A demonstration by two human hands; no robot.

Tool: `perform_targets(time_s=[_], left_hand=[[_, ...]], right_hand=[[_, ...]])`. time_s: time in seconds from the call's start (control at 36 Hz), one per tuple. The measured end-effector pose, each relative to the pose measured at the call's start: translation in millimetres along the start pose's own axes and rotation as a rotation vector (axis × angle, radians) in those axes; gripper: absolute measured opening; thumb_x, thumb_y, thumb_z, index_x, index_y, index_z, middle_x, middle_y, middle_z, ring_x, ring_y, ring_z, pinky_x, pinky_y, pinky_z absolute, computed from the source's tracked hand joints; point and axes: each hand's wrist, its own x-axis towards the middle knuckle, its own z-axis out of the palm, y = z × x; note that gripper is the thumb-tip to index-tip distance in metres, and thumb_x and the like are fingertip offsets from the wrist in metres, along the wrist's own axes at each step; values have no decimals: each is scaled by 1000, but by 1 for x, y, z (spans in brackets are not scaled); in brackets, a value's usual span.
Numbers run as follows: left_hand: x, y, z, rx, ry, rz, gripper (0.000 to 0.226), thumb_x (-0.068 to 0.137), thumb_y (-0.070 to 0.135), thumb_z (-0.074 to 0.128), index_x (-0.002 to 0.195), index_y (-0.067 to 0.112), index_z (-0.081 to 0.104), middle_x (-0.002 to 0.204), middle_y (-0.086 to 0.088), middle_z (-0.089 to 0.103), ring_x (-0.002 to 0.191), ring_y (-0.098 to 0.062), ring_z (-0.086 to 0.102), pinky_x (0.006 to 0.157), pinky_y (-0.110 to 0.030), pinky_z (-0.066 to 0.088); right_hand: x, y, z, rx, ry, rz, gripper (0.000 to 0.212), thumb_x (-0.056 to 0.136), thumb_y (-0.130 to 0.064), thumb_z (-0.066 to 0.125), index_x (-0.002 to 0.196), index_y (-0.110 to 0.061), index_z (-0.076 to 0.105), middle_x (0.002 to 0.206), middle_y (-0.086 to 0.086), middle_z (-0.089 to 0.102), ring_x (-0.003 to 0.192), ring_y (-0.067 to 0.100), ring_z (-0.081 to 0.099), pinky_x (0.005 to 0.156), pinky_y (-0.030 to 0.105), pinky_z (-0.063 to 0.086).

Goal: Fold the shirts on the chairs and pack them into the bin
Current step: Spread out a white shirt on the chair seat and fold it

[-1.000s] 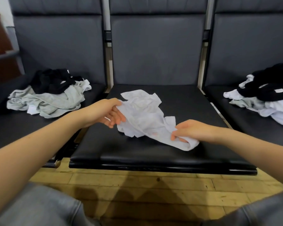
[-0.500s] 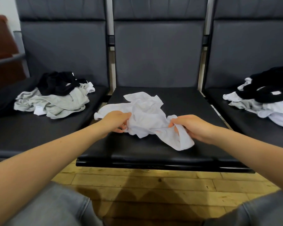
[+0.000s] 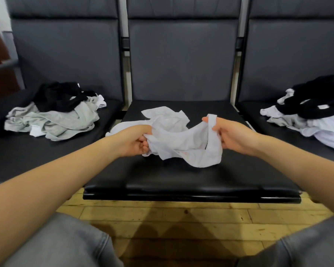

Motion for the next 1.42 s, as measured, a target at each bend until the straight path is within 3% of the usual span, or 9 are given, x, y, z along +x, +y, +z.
perform_targets(time_s=[0.25, 0.33, 0.47, 0.69, 0.83, 1.0, 1.14, 1.25, 1.42], left_hand=[[0, 16, -2, 515, 198, 270, 30, 94, 13, 38, 84, 1, 64, 68, -10, 63, 63, -23, 62, 86, -41, 55], [-2, 14, -6, 855, 300, 369, 45, 100, 24, 32, 89, -2, 67, 86, -14, 71, 84, -32, 66, 88, -42, 53], [-6, 12, -13, 1178, 421, 553, 61, 102, 30, 29, 63, 6, 69, 62, -1, 68, 67, -20, 60, 72, -30, 44], [0, 14, 0, 233, 153, 358, 34, 96, 22, 38, 103, 8, 69, 101, -12, 73, 98, -24, 69, 90, -37, 55], [-3, 13, 4, -90, 74, 373, 25, 93, 14, 38, 70, 16, 48, 68, -1, 48, 64, -15, 46, 65, -24, 40], [-4, 28, 6, -38, 128, 237, 24, 84, 9, 28, 64, 19, 20, 61, 1, 26, 49, -12, 26, 48, -22, 29], [-8, 44, -7, 22, -9, 179, 29, 82, -11, 31, 101, 0, 51, 89, -7, 57, 71, -14, 46, 67, -24, 44], [-5, 43, -10, 219, 114, 362, 20, 87, -7, 51, 100, -8, 65, 100, -14, 62, 96, -20, 61, 91, -35, 49], [-12, 28, -7, 609, 371, 560, 38, 95, 19, 51, 62, 5, 66, 64, -7, 61, 59, -15, 61, 63, -29, 56]], right_hand=[[-4, -6, -18, -164, -66, -18, 37, 87, 11, 45, 116, 1, 65, 111, 14, 71, 103, 23, 69, 76, 26, 57], [-2, -2, -28, -224, 127, -34, 16, 91, -2, 58, 101, -2, 71, 97, 9, 74, 92, 20, 72, 71, 25, 57], [0, 8, -35, -323, 310, 68, 22, 96, -25, 58, 85, -8, 68, 75, 7, 63, 62, 15, 57, 57, 24, 50], [1, 12, -20, 68, 297, 142, 21, 99, -27, 54, 108, -11, 62, 105, 8, 70, 97, 20, 68, 78, 35, 55], [2, 0, -4, 392, 362, 160, 23, 96, -27, 60, 114, -13, 57, 106, 8, 68, 90, 20, 69, 58, 32, 59], [-1, -18, -6, 719, 154, 35, 9, 94, -19, 60, 92, -10, 60, 84, 1, 67, 78, 16, 70, 73, 29, 58], [-8, -36, -12, 698, -12, -171, 39, 80, -5, 58, 119, -5, 59, 99, 6, 66, 100, 20, 66, 90, 34, 54], [-5, -33, -5, 425, 55, -212, 34, 91, 8, 46, 122, -2, 56, 106, 7, 66, 100, 18, 65, 90, 33, 54], [1, -1, 11, -287, 403, -224, 20, 97, -8, 48, 98, -7, 68, 89, 7, 70, 75, 17, 65, 61, 25, 54]])
